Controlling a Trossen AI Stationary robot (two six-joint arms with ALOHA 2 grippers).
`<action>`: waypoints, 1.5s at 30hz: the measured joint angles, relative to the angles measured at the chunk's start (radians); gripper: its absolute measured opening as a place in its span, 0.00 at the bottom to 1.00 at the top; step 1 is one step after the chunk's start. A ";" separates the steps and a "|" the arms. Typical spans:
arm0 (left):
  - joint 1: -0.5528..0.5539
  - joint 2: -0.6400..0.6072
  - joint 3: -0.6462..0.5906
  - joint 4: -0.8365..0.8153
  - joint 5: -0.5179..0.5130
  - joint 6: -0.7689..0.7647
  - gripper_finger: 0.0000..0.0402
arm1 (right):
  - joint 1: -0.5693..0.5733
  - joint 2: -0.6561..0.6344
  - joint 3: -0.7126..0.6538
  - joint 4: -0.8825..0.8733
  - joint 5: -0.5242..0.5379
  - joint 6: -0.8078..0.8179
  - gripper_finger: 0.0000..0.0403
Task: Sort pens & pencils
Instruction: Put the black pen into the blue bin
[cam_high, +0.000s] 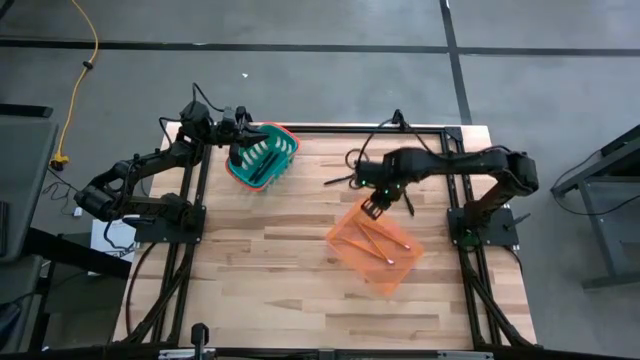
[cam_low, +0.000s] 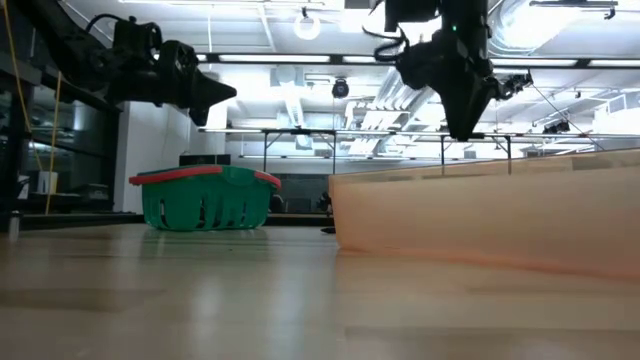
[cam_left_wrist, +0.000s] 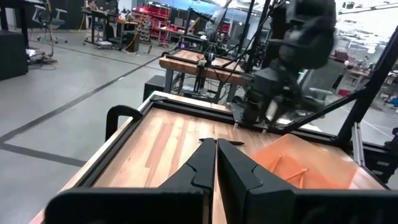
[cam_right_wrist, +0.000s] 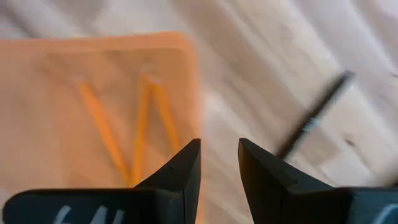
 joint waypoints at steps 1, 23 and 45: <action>0.000 0.000 0.000 -0.004 0.001 0.000 0.01 | -0.018 0.000 0.000 -0.020 0.009 -0.002 0.25; 0.001 0.000 0.000 -0.091 0.017 0.031 0.01 | -0.369 0.043 -0.129 0.028 0.014 -0.226 0.25; 0.001 0.000 0.000 -0.086 0.018 0.038 0.01 | -0.441 0.043 -0.455 0.326 -0.017 -0.083 0.25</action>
